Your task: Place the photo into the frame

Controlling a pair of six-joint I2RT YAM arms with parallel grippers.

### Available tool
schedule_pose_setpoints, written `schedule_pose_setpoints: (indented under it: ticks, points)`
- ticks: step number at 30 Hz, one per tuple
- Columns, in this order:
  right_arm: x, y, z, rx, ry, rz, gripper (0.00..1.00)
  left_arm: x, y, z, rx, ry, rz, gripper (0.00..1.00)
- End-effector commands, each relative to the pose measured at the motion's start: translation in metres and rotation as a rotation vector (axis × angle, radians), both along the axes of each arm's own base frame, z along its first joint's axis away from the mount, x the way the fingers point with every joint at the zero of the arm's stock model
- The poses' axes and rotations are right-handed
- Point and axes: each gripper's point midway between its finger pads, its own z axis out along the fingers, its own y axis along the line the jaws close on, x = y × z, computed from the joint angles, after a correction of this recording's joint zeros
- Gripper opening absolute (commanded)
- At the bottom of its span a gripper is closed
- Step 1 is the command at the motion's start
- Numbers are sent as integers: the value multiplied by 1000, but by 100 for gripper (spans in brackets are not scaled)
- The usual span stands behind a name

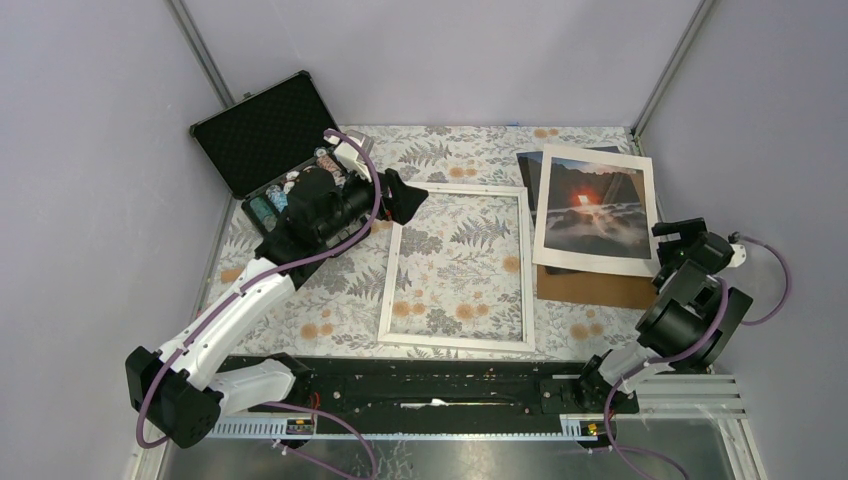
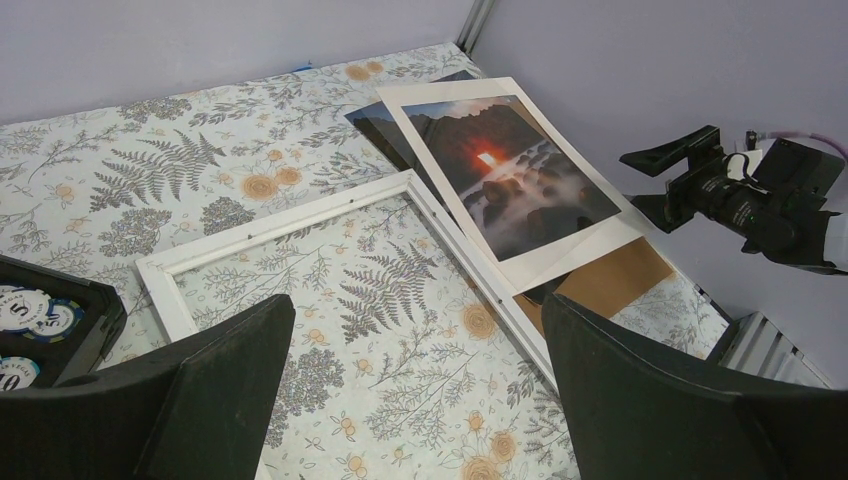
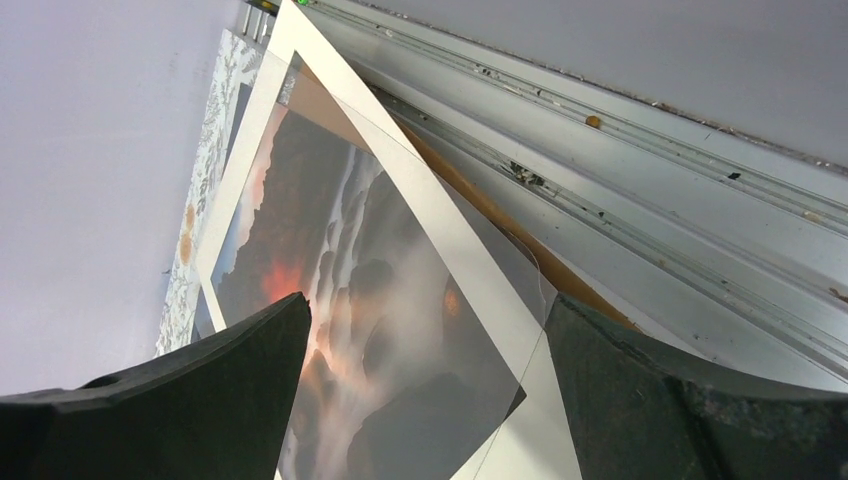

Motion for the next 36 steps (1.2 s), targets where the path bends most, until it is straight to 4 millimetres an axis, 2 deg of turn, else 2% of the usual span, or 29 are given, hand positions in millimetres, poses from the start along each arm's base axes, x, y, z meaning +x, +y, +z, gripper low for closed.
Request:
schedule_pose_setpoints:
  ticks: [1, 11, 17, 22, 30, 36]
  points:
    - [16, -5, 17, -51, -58, 50, 95, -4, -2, 17, -34, -55, -22, 99]
    - [28, -9, 27, -54, -94, 76, 98, -3, -4, 15, -31, -49, -27, 99]
    - [25, -9, 48, -91, -100, 75, 98, -4, -5, 14, -33, -46, -33, 99]
    - [21, -13, 56, -116, -49, 66, 96, -4, -5, 15, -34, -48, -33, 99]
    - [30, 2, 61, -108, -46, 120, 90, -4, -5, 14, -33, -45, -33, 99]
    - [30, 2, 73, -167, 20, 125, 92, -5, -5, 15, -33, -46, -36, 99]
